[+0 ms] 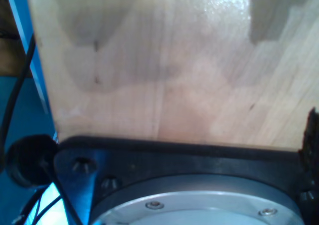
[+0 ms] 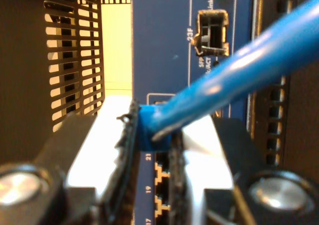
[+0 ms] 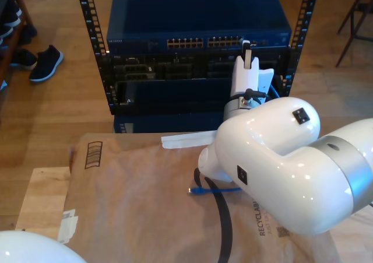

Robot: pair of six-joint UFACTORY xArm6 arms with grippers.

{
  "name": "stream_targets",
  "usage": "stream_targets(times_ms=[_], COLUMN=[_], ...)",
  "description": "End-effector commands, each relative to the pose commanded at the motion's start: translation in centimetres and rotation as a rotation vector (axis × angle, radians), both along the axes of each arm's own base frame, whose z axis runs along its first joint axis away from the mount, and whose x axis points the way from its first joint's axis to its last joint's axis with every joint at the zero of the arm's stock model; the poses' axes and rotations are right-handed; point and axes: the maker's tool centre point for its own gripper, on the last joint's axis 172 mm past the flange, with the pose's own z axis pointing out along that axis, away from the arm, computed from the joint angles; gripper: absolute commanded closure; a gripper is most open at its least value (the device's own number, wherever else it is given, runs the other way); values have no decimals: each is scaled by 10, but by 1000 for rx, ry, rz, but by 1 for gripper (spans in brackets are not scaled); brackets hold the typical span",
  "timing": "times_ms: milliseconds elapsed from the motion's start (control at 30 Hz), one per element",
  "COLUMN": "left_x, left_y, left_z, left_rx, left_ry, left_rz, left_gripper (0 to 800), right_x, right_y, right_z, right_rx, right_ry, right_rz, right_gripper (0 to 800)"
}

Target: Grab the cable and plug it in

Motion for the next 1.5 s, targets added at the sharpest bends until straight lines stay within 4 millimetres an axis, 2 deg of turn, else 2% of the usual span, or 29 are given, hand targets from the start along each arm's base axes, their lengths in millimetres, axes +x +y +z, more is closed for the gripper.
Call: stream_targets(times_ms=[1500], left_x=[0], left_y=[0], left_z=[0], left_rx=[0], left_ry=[0], left_rz=[0], left_gripper=[0], right_x=[5], right_y=[5], right_z=[-3], right_rx=[49], right_ry=[-17], right_rz=[13], right_gripper=[800])
